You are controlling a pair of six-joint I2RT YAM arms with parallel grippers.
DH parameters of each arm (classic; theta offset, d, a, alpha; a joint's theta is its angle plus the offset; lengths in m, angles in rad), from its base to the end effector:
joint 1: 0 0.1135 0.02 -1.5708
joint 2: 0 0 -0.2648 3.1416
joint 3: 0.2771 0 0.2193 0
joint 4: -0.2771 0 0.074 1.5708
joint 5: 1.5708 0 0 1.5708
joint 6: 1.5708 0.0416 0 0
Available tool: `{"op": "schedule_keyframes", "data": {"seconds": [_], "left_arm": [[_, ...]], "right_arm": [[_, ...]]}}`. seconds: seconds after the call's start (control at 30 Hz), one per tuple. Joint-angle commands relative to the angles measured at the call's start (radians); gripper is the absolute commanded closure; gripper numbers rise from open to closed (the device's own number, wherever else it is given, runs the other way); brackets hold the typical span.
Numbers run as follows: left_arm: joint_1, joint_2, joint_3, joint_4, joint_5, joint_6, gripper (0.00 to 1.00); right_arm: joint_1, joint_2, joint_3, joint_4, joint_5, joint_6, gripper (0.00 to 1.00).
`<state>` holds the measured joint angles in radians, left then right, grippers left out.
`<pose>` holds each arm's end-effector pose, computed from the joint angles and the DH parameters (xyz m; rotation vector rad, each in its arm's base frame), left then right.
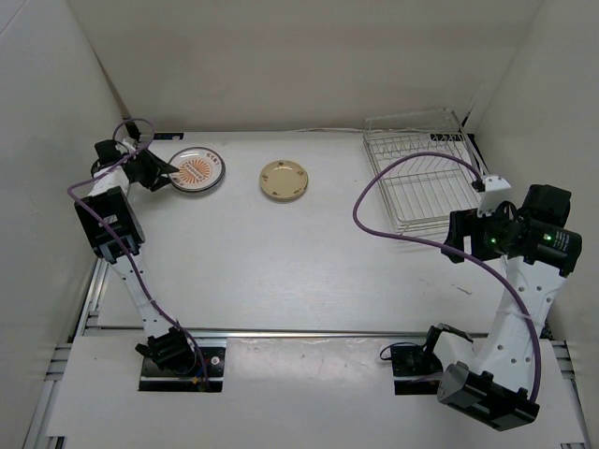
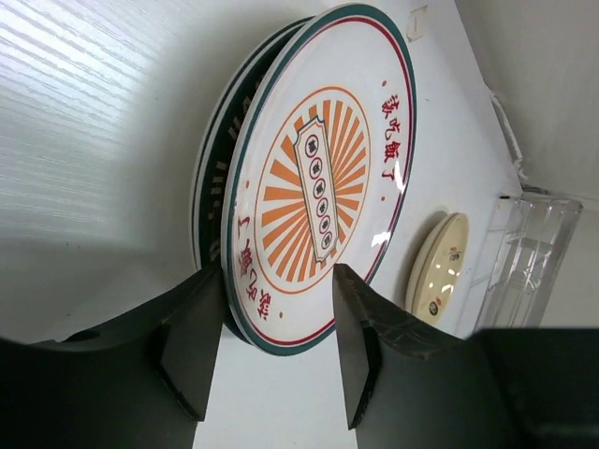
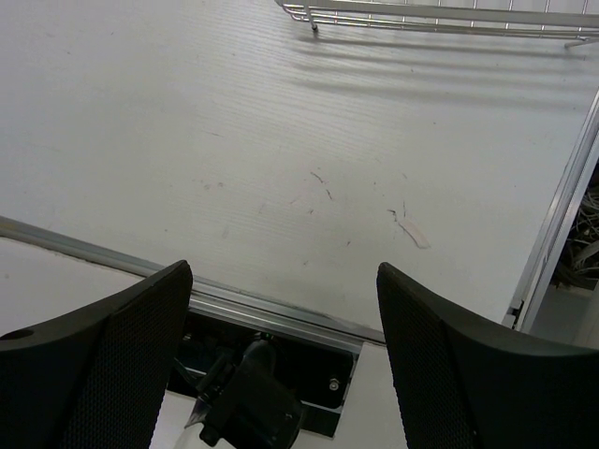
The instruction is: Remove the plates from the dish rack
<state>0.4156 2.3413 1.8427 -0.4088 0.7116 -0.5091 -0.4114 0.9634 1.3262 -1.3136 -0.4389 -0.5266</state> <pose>0.4532 0.1703 0.1722 -0.7840 2.2517 -0.9160 0.1076 -0.0277 0.3710 -0.3089 2.3831 0.1298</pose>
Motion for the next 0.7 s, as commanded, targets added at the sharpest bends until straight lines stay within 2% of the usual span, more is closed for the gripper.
{"op": "schedule_keyframes", "data": {"seconds": [0.0, 0.13, 0.47, 0.53, 0.67], "left_arm": [[0.006, -0.062, 0.013, -0.01, -0.026, 0.034, 0.41], [0.006, -0.092, 0.013, -0.03, -0.063, 0.057, 0.35], [0.006, -0.132, -0.026, -0.082, -0.213, 0.149, 0.3], [0.006, -0.169, -0.026, -0.104, -0.228, 0.158, 0.3], [0.006, -0.342, -0.026, -0.128, -0.206, 0.178, 0.25]], "right_arm": [[-0.003, -0.002, -0.007, 0.051, -0.035, 0.025, 0.17], [-0.003, 0.008, -0.007, 0.06, -0.069, 0.034, 0.17], [-0.003, 0.008, -0.007, 0.114, -0.096, 0.074, 0.16], [-0.003, 0.017, -0.007, 0.154, -0.06, 0.121, 0.14], [-0.003, 0.056, 0.017, 0.286, 0.037, 0.21, 0.11]]}}
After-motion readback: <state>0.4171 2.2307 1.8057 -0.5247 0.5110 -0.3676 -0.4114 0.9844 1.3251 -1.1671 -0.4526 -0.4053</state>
